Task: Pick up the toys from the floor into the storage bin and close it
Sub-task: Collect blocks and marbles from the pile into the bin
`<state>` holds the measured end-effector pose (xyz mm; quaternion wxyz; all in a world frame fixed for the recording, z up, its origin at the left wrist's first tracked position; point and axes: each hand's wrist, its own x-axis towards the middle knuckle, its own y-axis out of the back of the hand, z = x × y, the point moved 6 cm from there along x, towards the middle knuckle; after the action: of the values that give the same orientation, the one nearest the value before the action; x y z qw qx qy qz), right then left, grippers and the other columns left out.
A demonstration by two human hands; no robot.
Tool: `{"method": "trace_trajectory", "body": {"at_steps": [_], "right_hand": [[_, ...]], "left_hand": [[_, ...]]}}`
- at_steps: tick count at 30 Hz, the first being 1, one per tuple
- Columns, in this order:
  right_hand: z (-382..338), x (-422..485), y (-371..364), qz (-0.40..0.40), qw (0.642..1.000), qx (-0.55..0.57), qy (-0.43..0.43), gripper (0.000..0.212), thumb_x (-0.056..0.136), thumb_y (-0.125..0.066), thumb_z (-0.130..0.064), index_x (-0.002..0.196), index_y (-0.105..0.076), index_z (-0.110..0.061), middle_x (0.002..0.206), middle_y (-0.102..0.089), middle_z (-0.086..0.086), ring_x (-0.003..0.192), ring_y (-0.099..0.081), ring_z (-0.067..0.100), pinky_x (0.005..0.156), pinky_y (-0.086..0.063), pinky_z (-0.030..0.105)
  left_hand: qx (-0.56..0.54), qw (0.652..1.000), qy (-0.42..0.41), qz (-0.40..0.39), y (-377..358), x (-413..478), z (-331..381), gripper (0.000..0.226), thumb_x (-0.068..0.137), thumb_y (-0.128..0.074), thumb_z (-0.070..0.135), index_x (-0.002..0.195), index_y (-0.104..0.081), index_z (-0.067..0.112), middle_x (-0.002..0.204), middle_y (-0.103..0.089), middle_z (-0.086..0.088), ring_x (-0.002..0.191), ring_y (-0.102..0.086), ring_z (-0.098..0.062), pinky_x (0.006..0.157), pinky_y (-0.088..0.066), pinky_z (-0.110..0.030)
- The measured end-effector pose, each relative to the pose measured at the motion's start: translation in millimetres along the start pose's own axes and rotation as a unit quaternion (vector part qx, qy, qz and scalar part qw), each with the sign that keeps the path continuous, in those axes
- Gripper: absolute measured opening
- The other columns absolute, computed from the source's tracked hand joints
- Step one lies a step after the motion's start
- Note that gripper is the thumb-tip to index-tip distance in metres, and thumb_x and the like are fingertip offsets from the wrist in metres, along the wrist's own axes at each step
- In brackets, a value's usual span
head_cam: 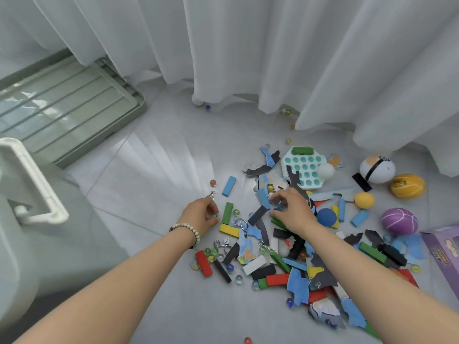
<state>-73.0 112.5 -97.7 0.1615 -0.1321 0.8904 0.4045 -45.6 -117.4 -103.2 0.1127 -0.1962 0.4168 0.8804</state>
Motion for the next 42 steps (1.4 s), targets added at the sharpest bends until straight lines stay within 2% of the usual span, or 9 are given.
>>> {"method": "trace_trajectory", "body": {"at_steps": [3, 10, 16, 23, 31, 34, 36, 39, 42], "right_hand": [[3.6, -1.0, -1.3, 0.013, 1.0, 0.012, 0.006, 0.017, 0.082, -0.07, -0.009, 0.095, -0.061, -0.015, 0.1, -0.044, -0.001, 0.087, -0.048, 0.013, 0.076, -0.036, 0.019], [8.1, -2.6, -3.9, 0.053, 0.998, 0.037, 0.007, 0.02, 0.081, -0.069, -0.007, 0.099, -0.062, -0.014, 0.095, -0.047, -0.001, 0.083, -0.047, 0.012, 0.074, -0.037, 0.02], [6.7, -2.3, -1.9, 0.058, 0.997, 0.035, 0.023, 0.019, 0.08, -0.071, -0.01, 0.098, -0.067, -0.015, 0.092, -0.05, -0.003, 0.081, -0.048, 0.009, 0.073, -0.036, 0.017], [13.6, -1.6, 0.3, 0.078, 0.996, 0.044, -0.001, 0.013, 0.08, -0.071, -0.011, 0.093, -0.069, -0.012, 0.085, -0.058, 0.002, 0.074, -0.051, 0.012, 0.062, -0.038, 0.013], [19.5, 1.2, 0.8, 0.072, 0.983, 0.16, -0.059, 0.014, 0.083, -0.07, -0.012, 0.096, -0.071, -0.007, 0.088, -0.067, 0.006, 0.077, -0.056, 0.013, 0.07, -0.047, 0.014], [25.2, 1.1, 1.0, 0.067, 0.932, 0.336, -0.121, 0.021, 0.084, -0.067, -0.008, 0.104, -0.068, 0.001, 0.085, -0.067, 0.006, 0.075, -0.061, 0.013, 0.075, -0.056, 0.021], [24.1, 0.7, 0.3, 0.052, 0.857, 0.484, -0.166, 0.021, 0.086, -0.063, -0.004, 0.105, -0.065, 0.004, 0.087, -0.066, 0.005, 0.077, -0.062, 0.011, 0.071, -0.057, 0.016], [16.7, -0.8, 1.2, 0.033, 0.74, 0.641, -0.203, 0.007, 0.088, -0.059, -0.003, 0.09, -0.065, 0.0, 0.082, -0.067, 0.005, 0.076, -0.065, 0.01, 0.063, -0.057, 0.017], [11.5, -3.6, -1.7, -0.001, 0.671, 0.71, -0.215, 0.011, 0.091, -0.055, -0.006, 0.087, -0.064, -0.001, 0.078, -0.069, 0.007, 0.066, -0.069, 0.01, 0.061, -0.058, 0.019]], "left_hand": [[-0.033, 0.999, -0.038, 0.008, -5.8, -0.2, 11.4, 0.017, 0.083, -0.067, 0.012, 0.094, -0.057, 0.02, 0.085, -0.054, 0.003, 0.073, -0.053, -0.013, 0.069, -0.045, -0.015], [0.034, 0.995, -0.095, -0.003, -18.3, 10.0, 37.5, 0.029, 0.088, -0.063, 0.022, 0.117, -0.063, 0.022, 0.095, -0.052, 0.002, 0.079, -0.051, -0.012, 0.085, -0.048, -0.029], [0.06, 0.99, -0.12, -0.029, -27.1, 12.6, 46.0, 0.03, 0.088, -0.061, 0.028, 0.118, -0.063, 0.024, 0.097, -0.05, 0.0, 0.074, -0.046, -0.01, 0.074, -0.038, -0.017], [0.099, 0.984, -0.141, -0.041, -33.7, 15.1, 56.0, 0.032, 0.09, -0.058, 0.033, 0.121, -0.061, 0.028, 0.105, -0.054, -0.003, 0.077, -0.042, -0.008, 0.074, -0.039, -0.019], [0.152, 0.976, -0.142, -0.061, -36.3, 18.9, 60.4, 0.03, 0.091, -0.056, 0.032, 0.119, -0.062, 0.024, 0.109, -0.054, -0.004, 0.097, -0.057, -0.018, 0.082, -0.046, -0.027], [0.177, 0.97, -0.155, -0.063, -37.7, 19.1, 61.8, 0.03, 0.092, -0.054, 0.03, 0.12, -0.06, 0.021, 0.116, -0.053, -0.002, 0.1, -0.058, -0.019, 0.084, -0.048, -0.028], [0.187, 0.967, -0.163, -0.061, -39.0, 18.3, 60.5, 0.03, 0.093, -0.053, 0.028, 0.121, -0.059, 0.02, 0.118, -0.053, -0.001, 0.103, -0.057, -0.019, 0.085, -0.048, -0.028], [0.203, 0.962, -0.174, -0.058, -39.8, 19.1, 57.8, 0.03, 0.095, -0.05, 0.026, 0.123, -0.056, 0.02, 0.12, -0.056, 0.0, 0.108, -0.055, -0.018, 0.087, -0.046, -0.029], [0.193, 0.966, -0.164, -0.054, -37.4, 21.1, 51.4, 0.03, 0.095, -0.05, 0.027, 0.123, -0.057, 0.019, 0.117, -0.058, -0.001, 0.107, -0.055, -0.018, 0.088, -0.045, -0.027]]}}
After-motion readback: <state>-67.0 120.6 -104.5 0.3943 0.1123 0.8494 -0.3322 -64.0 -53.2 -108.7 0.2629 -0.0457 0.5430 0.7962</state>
